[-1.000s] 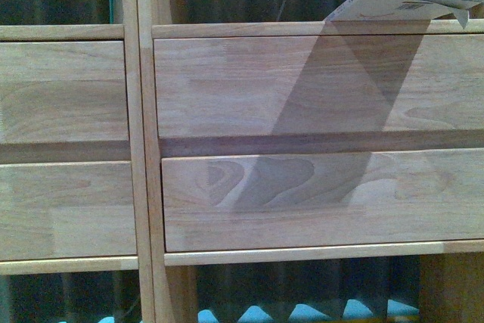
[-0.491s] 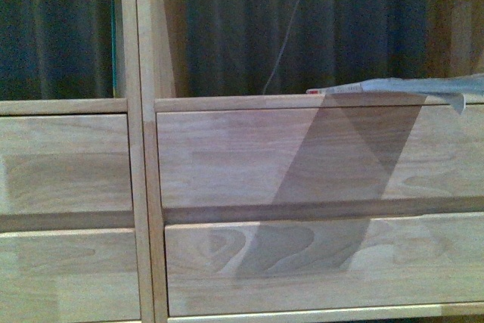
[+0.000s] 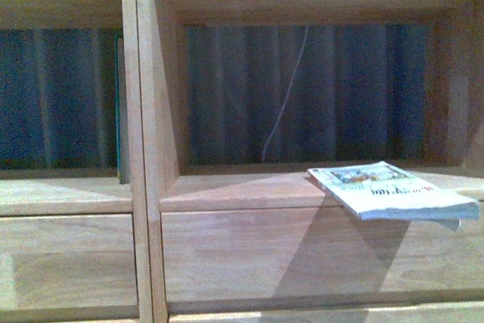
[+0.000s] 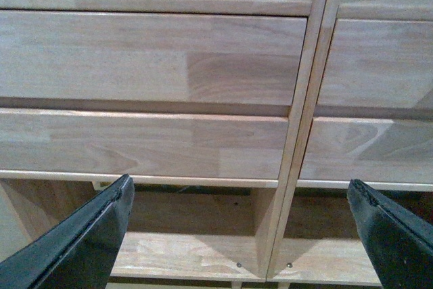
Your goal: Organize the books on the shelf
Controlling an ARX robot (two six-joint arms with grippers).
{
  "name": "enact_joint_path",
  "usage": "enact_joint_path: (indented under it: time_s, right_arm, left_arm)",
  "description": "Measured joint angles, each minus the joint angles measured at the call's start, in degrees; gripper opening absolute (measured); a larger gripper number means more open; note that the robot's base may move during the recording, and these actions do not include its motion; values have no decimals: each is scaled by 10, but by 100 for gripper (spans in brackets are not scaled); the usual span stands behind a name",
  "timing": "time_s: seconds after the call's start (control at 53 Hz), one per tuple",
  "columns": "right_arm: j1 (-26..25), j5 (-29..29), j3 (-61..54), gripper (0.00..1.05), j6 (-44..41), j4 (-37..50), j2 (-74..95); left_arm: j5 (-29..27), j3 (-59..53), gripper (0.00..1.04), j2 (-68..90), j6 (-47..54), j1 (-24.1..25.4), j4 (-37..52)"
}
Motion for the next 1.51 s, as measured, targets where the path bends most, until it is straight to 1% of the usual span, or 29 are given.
enact_joint_path:
  time_s: [0.226,0.264,0.302,0.321,0.34,0.358,0.377,0.396,0.434,0.453,0.491,0.566,0.623,0.736,0.83,0.906,0.962,1.132,1.264,1.509]
  right_arm:
    - [0,1,0,98,0,0,0]
    - [17,67,0,98,13,13,15]
    - [64,189,6,98,45,39,54]
    - [86,274,11,98,70,42,76]
    - [95,306,14,98,80,41,88]
    - [111,363,19,98,102,36,111]
    - [120,409,25,98,124,25,132]
    - [122,431,28,98,135,18,143]
    - [124,507,38,98,183,-9,181]
    - [123,534,43,98,207,-19,198]
    - [122,554,50,98,242,-28,225]
    - [123,531,77,98,313,-32,278]
    - [122,495,111,98,384,-32,329]
    - [114,385,188,98,514,-21,438]
    - [108,324,230,98,575,-13,491]
    - [111,260,283,98,638,2,559]
    - [116,230,311,98,671,11,596]
    - [137,173,386,98,728,35,695]
    - [147,137,423,98,762,42,767]
    - [144,98,496,98,827,50,861]
  left_arm:
    - [0,0,97,0,0,0,0]
    - [0,0,97,0,0,0,0]
    - [0,0,97,0,0,0,0]
    - [-1,0,97,0,0,0,0]
    - [0,0,97,0,0,0,0]
    - [0,0,97,0,0,0,0]
    - [0,0,97,0,0,0,0]
    - [1,0,97,0,0,0,0]
    - [0,0,97,0,0,0,0]
    - [0,0,97,0,0,0,0]
    - [0,0,97,0,0,0,0]
    - [0,0,97,0,0,0,0]
    - [0,0,97,0,0,0,0]
    - [0,0,97,0,0,0,0]
    - [0,0,97,0,0,0,0]
    - [0,0,97,0,0,0,0]
    - [0,0,97,0,0,0,0]
    - [0,0,97,0,0,0,0]
    - [0,0,97,0,0,0,0]
    - [0,0,97,0,0,0,0]
